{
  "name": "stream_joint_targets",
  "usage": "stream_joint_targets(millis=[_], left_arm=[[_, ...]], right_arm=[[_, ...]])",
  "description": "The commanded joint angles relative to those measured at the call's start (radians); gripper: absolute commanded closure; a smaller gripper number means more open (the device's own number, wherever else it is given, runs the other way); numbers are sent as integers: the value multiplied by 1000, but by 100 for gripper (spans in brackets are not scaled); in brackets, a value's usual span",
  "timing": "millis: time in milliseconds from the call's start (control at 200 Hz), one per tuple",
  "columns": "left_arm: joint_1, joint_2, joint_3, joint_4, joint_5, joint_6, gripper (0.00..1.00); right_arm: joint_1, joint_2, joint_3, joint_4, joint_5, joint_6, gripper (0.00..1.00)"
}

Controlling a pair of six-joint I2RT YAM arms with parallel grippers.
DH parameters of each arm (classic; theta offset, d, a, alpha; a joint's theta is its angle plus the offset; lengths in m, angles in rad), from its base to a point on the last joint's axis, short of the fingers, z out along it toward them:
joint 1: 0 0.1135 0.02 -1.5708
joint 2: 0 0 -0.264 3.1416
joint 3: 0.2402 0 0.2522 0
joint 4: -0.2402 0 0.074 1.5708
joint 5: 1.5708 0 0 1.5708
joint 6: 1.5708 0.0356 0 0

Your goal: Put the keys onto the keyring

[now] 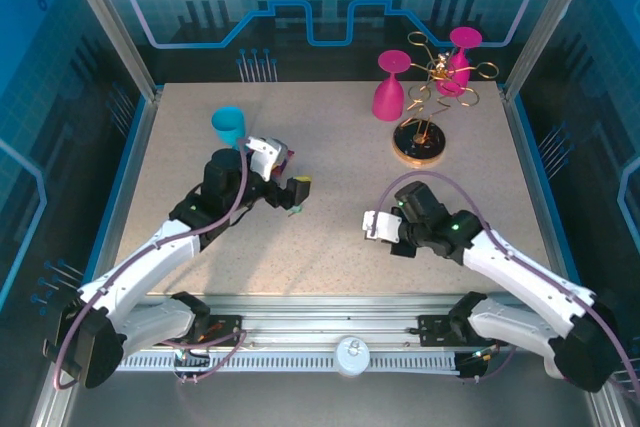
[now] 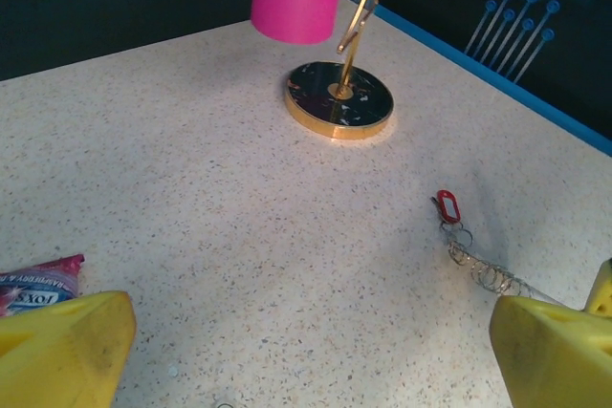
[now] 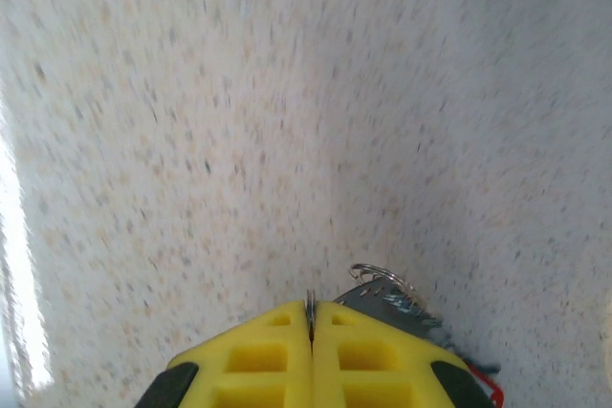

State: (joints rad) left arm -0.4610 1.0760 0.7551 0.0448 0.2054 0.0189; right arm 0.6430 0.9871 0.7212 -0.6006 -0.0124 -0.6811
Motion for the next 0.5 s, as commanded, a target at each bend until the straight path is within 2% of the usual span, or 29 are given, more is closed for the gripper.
stream_joint_targets(millis=[0,250,415,490], left_arm=[[-4,-16,-24,40,110,126,9],[-3,-36,16,-91,326,350,28],[-8,-31,30,-131,521,397,33],[-24,-8,32,-111,570,412,37]], right_arm=[[-35,-58,4,65,-195,111,100],[-111,-109,-6,232,-451,246,100],[-135,-122,-23,367,-562,286,100],[-146,-115,-24,431,-618,301,100]])
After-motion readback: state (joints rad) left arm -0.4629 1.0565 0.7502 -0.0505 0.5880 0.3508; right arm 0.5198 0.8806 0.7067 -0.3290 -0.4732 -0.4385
